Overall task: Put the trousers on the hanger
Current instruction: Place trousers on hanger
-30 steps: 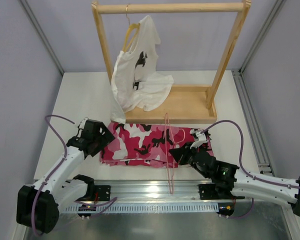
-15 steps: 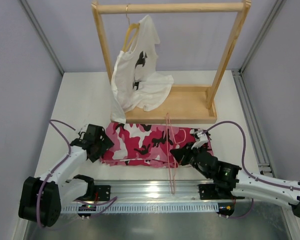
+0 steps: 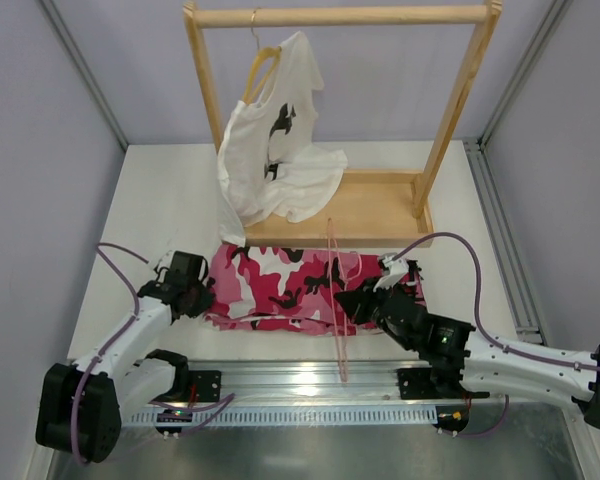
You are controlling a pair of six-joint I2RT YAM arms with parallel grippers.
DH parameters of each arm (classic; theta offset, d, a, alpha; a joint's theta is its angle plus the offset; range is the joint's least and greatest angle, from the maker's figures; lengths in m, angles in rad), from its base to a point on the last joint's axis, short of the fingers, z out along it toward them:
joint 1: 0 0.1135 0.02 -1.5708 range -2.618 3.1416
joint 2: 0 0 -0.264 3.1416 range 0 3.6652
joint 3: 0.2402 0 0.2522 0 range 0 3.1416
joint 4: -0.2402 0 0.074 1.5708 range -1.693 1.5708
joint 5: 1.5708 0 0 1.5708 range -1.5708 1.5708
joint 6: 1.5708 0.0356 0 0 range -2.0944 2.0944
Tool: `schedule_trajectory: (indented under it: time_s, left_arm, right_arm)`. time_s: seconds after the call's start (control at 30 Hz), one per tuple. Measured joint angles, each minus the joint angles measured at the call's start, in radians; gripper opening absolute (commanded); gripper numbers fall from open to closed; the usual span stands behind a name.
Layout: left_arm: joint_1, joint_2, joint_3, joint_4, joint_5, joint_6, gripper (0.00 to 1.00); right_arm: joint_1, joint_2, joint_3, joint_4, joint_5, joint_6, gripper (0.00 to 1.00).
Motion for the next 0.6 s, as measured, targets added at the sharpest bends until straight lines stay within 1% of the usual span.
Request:
schedule_trajectory:
  time_s: [0.03, 0.07, 0.3, 0.5, 0.6]
  left_arm:
    - [0.000, -0.001, 0.000, 0.000, 0.003, 0.001, 0.01]
    - [0.000, -0.001, 0.000, 0.000, 0.006, 0.001, 0.01]
    - [0.000, -0.007, 0.023, -0.009, 0.042, 0.043, 0.01]
    - [-0.006, -0.111, 0.042, 0.020, 0.167, 0.106, 0.00]
    - [-0.033, -0.159, 0.060, 0.046, 0.231, 0.134, 0.00]
  right_arm:
    - [0.000, 0.010, 0.008, 0.008, 0.002, -0.003, 0.04]
    - [0.000, 0.020, 0.015, 0.014, 0.003, -0.006, 0.04]
    - [-0.008, 0.160, 0.027, 0.086, 0.001, -0.002, 0.04]
    - [-0.010, 0.202, -0.031, 0.194, -0.002, 0.018, 0.04]
    - [-0.010, 0.208, -0.037, 0.228, -0.002, 0.020, 0.04]
